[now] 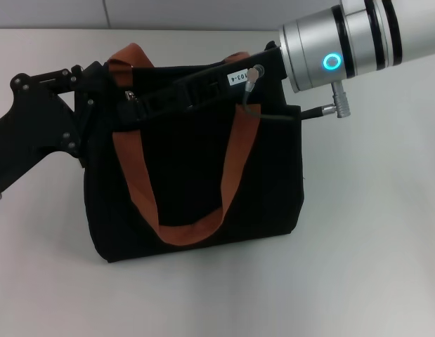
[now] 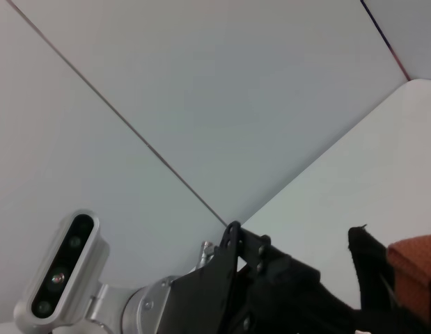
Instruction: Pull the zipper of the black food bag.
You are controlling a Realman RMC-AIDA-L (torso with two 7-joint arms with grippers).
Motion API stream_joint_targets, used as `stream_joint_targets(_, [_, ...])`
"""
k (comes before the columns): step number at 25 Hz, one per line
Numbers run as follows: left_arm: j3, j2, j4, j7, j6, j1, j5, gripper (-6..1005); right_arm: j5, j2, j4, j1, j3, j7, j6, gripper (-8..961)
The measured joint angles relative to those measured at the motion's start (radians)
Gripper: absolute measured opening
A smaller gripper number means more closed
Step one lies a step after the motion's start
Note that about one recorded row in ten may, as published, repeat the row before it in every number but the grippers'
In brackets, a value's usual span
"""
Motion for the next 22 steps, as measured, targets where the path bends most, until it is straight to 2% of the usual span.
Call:
stream_joint_targets(6, [0.0, 0.0, 0.0, 0.0, 0.005, 0.0, 0.0, 20, -0.001, -0.001, 0.0, 0.003, -0.004, 0.001, 0.031, 562])
stream_joint_targets(17, [0.0, 0.0, 0.0, -0.001, 0.009, -0.002, -0.003, 20, -0.002, 0.002, 0.0, 0.019, -0.029, 0.002, 0.06, 320])
stream_joint_targets(22, [0.0, 0.0, 0.0, 0.0, 0.006, -0.002, -0.008, 21, -0.004, 0.002, -0.004, 0.02, -0.043, 0.001, 0.06, 242])
